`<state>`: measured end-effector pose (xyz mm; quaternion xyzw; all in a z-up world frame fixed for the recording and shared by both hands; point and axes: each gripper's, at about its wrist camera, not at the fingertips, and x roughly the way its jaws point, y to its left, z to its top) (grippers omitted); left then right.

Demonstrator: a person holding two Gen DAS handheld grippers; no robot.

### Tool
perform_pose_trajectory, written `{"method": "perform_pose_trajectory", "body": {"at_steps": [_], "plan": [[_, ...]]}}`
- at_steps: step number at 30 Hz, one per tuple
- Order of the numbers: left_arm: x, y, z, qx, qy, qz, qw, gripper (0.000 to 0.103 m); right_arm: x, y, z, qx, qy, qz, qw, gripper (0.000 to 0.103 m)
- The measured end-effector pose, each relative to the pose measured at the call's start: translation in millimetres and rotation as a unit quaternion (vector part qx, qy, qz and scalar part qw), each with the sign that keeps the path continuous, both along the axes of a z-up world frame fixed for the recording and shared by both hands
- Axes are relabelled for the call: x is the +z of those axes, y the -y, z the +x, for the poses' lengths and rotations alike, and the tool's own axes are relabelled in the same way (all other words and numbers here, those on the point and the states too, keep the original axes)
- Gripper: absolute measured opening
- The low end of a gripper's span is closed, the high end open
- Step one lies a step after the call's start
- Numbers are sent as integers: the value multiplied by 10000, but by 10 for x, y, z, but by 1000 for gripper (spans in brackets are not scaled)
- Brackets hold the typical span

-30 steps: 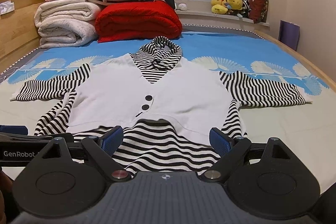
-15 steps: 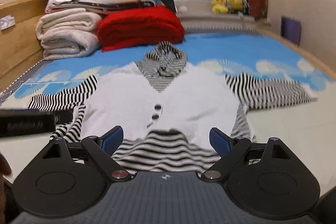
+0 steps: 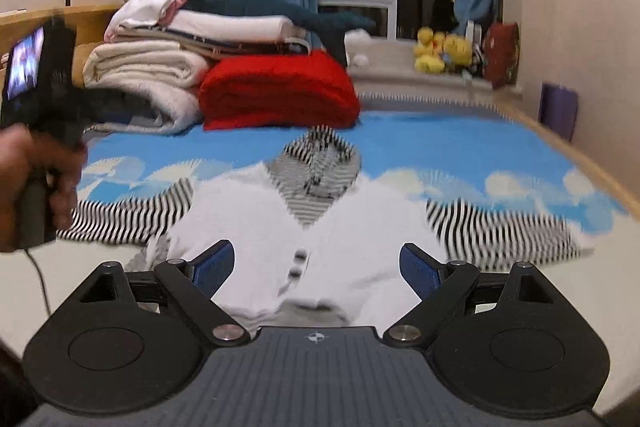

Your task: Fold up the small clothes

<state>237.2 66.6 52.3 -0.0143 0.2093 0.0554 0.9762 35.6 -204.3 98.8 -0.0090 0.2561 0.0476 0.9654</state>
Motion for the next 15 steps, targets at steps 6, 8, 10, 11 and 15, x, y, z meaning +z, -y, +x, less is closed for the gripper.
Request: {"method": "perform_pose_trajectory", "body": {"at_steps": [6,8,10,11,15], "plan": [[-477,-526,495,590,-747,-165,9953,42,247,-192,863,234,330,-16,9992,94],[-519,-697,583,698,-720,-198,9948,42,309,-312,1215,361,447,69,9983,94],[-578,-834,642,839,-823,-158,9929,42,347,-425,1537,493,539,181,9972,94],[-605,-906,653,909,-873,-185,9919,42,345,-475,1691,539,586,244,9965,94],[-690,-1175,680,1202,-1036,-232,9871,42,257,-623,2051,624,902,327,9934,94]]}}
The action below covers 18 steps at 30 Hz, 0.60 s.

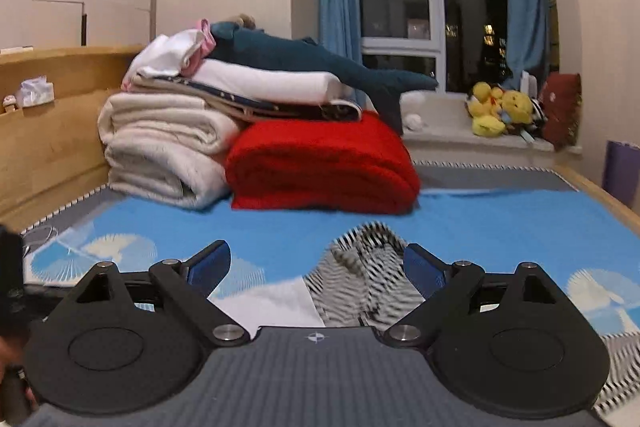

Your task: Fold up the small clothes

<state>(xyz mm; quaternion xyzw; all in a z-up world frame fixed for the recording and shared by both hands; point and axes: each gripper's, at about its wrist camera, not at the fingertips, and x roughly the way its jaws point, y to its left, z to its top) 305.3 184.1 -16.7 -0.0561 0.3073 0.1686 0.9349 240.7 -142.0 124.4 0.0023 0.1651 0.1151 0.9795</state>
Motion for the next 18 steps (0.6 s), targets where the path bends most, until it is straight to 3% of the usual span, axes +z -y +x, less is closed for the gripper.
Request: {"method": "perform_pose_trajectory", "body": {"at_steps": [2,7,13,15,18], "plan": [[-32,-110,-15,103,-74,-52,9999,42,-163,-20,80,27,88,54,9999,94],[-117,-322,44,411,-300,-159,9986,42,-504,-53,248,-201,-613,131,9978,94],[-207,-454,113,624,-423,-397,9964,43,-417,-18,300,-125,-333,-43,9994,94],[-246,-581,105,762,-480,-617,9940,43,-416,46,335,-106,-427,53,9990,93],[-353,-918,49,1203,-568,-1239,9833,43,-363,130,334,-93,-464,168,9987,90]]}}
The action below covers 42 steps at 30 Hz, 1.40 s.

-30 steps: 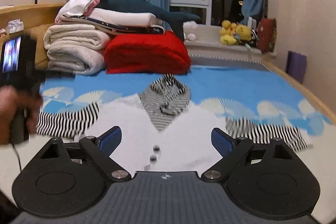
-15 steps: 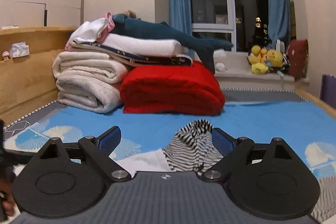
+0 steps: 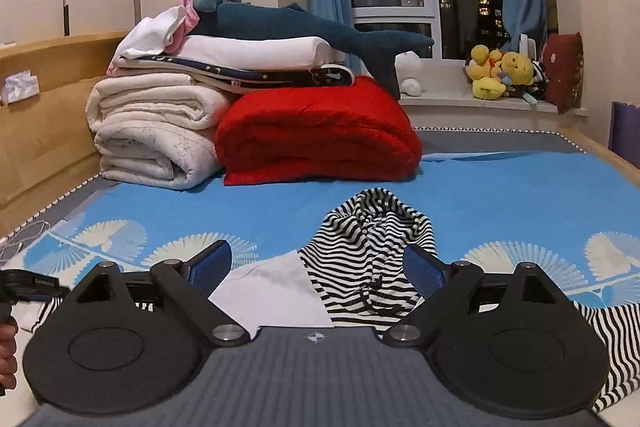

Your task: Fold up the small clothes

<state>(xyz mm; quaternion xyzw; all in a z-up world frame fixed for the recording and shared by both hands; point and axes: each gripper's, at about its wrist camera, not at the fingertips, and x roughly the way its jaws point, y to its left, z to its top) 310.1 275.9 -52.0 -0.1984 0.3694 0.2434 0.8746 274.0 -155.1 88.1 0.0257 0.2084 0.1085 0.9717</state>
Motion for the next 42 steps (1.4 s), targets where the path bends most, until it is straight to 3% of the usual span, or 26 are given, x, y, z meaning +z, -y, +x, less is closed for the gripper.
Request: {"method": "perform_pose_trajectory", "body": {"at_steps": [4,7,11,14,18,19,20,21,23,24,25,26,29,31,33,34,36,37,38,39,40,42], "plan": [[-145,-434,-95,635,-145,-643,9958,45,2,42,-28,-48,37,20,10000,88],[-250,-702,-193,1088,-146,-1098,9879,48,-44,55,-57,35,-57,-52,10000,83],[-426,-971,-321,1729,-207,-1711,9697,48,-71,105,-121,250,-74,-189,9995,80],[-543,-1109,-351,2097,-349,-1880,9589,48,-136,163,-126,298,-230,-273,9989,76],[-672,-1186,-310,2154,-429,-1803,9588,44,-216,260,-55,216,-629,-269,9974,71],[-670,-1176,-300,2148,-403,-1683,9612,38,-229,282,-33,181,-693,-283,9970,70],[-649,-1149,-276,2121,-428,-1486,9649,11,-247,307,-12,123,-766,-279,9966,69],[-634,-1117,-247,2091,-513,-1338,9674,4,-264,335,11,67,-848,-260,9960,66],[-536,-1004,-201,2059,-589,-992,9717,2,-311,399,44,-40,-1011,-197,9947,55],[-457,-926,-161,1993,-603,-788,9749,1,-335,429,63,-77,-1119,-147,9936,43],[-331,-815,-120,1897,-518,-557,9789,1,-359,457,79,-89,-1240,-63,9922,32],[-147,-656,-85,1710,-280,-277,9845,1,-385,490,93,-88,-1334,23,9910,30],[356,-62,-18,976,346,469,9935,1,-433,527,77,-204,-1487,137,9886,29],[639,448,-16,128,978,611,9932,1,-454,539,60,-354,-1579,175,9867,29],[840,1105,-39,-984,1535,720,9806,1,-463,601,63,-528,-1695,362,9834,30],[888,1443,-53,-1601,1707,648,9701,1,-464,643,64,-648,-1740,506,9813,30],[876,2045,-52,-2960,1741,67,9392,5,-465,743,73,-857,-1754,681,9784,34],[818,2314,-40,-3690,1543,-423,9156,8,-478,799,80,-996,-1769,740,9764,37],[766,2472,-33,-4051,1326,-681,9020,11,-503,862,88,-1119,-1779,778,9746,38],[720,2570,-44,-4161,1175,-771,8984,12,-530,935,99,-1250,-1791,841,9722,38],[690,2591,-61,-4071,1143,-807,9026,15,-554,992,107,-1342,-1812,875,9703,38],[597,2443,-22,-3565,1069,-1125,9213,25,-607,1137,152,-1619,-1958,968,9623,38]]}}
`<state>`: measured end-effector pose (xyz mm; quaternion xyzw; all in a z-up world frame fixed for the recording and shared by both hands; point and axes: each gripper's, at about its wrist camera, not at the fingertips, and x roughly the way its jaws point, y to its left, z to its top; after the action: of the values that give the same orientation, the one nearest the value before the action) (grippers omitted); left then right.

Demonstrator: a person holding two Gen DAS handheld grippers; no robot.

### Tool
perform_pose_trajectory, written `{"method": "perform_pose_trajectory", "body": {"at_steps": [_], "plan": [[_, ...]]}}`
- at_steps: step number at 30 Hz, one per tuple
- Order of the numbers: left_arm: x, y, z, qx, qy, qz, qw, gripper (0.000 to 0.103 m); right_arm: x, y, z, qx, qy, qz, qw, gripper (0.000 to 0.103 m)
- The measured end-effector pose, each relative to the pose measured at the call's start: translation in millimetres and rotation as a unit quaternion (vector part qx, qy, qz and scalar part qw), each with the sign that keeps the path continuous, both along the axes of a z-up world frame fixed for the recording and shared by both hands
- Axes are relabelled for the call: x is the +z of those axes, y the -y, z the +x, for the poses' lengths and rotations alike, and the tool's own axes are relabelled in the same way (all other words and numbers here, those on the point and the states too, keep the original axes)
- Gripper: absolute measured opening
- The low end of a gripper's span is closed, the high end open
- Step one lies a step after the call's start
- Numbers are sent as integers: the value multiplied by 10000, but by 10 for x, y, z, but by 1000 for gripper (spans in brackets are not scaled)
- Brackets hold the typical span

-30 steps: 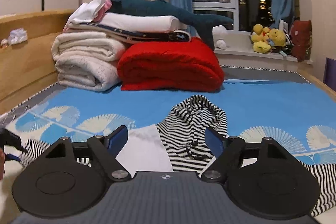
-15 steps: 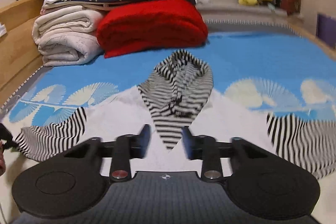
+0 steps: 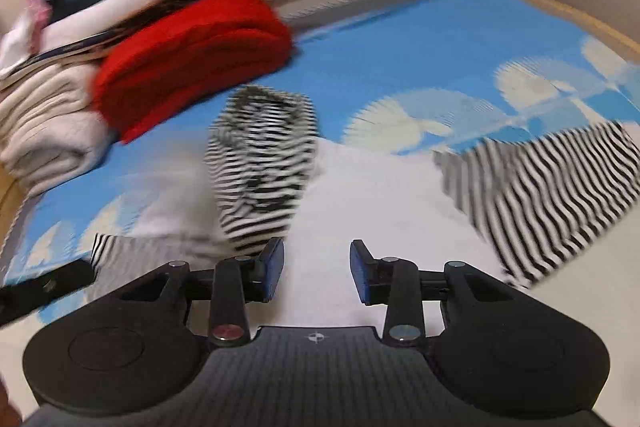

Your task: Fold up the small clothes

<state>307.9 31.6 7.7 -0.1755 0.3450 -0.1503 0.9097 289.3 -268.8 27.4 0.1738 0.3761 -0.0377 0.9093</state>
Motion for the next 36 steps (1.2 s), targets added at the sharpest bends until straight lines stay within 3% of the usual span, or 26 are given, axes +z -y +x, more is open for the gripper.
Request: {"method": "perform_pose_trajectory", "body": {"at_steps": [2,3,6,9,12,17,21,23,24,27,29,31,32,33,34,36], "plan": [[-148,-251,86,659,-418,-227,9967,25,-87,138,42,-258,-146,257,9992,38],[-216,-340,117,916,-553,-140,9942,25,-130,185,61,-325,-200,392,9985,38],[-415,-591,266,1606,-1161,681,9778,25,-352,279,147,-504,-378,637,9960,39],[-541,-905,397,1986,-1569,610,9655,25,-646,373,263,-710,-883,1282,9853,40],[-584,-983,472,2000,-1721,502,9632,25,-898,454,379,-1066,-1204,1755,9713,40],[-632,-776,605,1421,-1701,1113,9688,29,-1228,556,585,-1514,-1369,2302,9515,40],[-741,-689,640,1014,-1734,1314,9708,29,-1395,575,698,-1689,-1338,2570,9421,40],[-804,-675,655,914,-1805,1317,9704,29,-1342,534,781,-1573,-1213,2425,9496,27],[-832,-674,654,898,-1836,1321,9699,29,-1313,512,828,-1492,-1124,2343,9541,3],[-908,-655,650,777,-1936,1401,9679,29,-1046,428,815,-1234,-433,2111,9687,3],[-961,-643,640,691,-1967,1558,9655,29,-693,319,710,-845,444,1889,9773,2],[-1014,-637,628,573,-2019,1747,9620,29,-356,187,494,-481,1474,1354,9786,2],[-1044,-639,625,532,-2057,1827,9599,29,-293,169,401,-516,1662,1185,9776,2],[-1082,-640,624,504,-2107,1925,9571,29,-311,181,379,-632,1506,1027,9812,2],[-1117,-639,620,491,-2171,2062,9529,29,-418,209,417,-829,1040,769,9881,3],[-1160,-633,605,471,-2219,2248,9476,29,-775,309,592,-1144,-304,357,9923,3]]}}
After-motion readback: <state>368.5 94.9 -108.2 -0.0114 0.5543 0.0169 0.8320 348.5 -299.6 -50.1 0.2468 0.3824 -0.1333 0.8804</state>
